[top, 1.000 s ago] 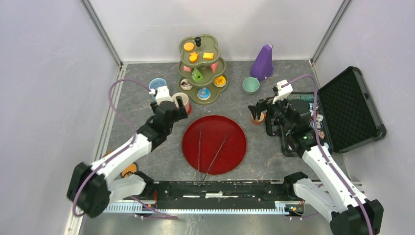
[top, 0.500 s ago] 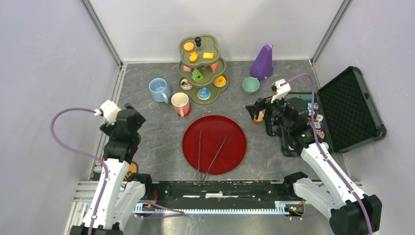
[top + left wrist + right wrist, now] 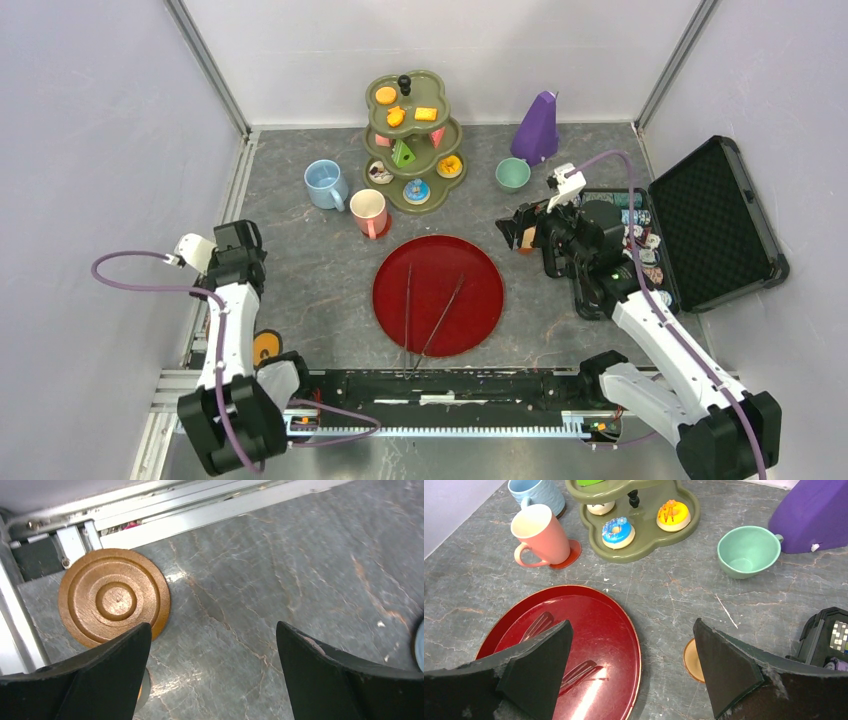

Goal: Serve the afternoon tea

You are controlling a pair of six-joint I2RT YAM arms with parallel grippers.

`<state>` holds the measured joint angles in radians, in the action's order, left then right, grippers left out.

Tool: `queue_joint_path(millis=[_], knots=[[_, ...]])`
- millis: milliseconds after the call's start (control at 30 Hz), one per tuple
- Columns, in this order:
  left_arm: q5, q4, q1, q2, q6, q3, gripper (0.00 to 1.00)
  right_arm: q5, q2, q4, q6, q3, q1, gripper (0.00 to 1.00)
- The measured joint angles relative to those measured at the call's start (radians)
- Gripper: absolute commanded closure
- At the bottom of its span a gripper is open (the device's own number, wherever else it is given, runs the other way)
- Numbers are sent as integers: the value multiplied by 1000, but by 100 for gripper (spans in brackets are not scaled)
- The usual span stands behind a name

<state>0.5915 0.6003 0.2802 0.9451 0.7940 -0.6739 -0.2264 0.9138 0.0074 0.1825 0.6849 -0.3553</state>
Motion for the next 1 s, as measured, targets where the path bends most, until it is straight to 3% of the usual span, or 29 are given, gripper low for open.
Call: queue_joint_path(millis=[367, 1000], knots=[[-183, -132, 209, 135, 127, 145, 0, 29, 2, -2, -13, 0, -50, 2], [-176, -134, 330, 218, 205, 130, 2, 49, 14, -2, -23, 0, -95, 2]])
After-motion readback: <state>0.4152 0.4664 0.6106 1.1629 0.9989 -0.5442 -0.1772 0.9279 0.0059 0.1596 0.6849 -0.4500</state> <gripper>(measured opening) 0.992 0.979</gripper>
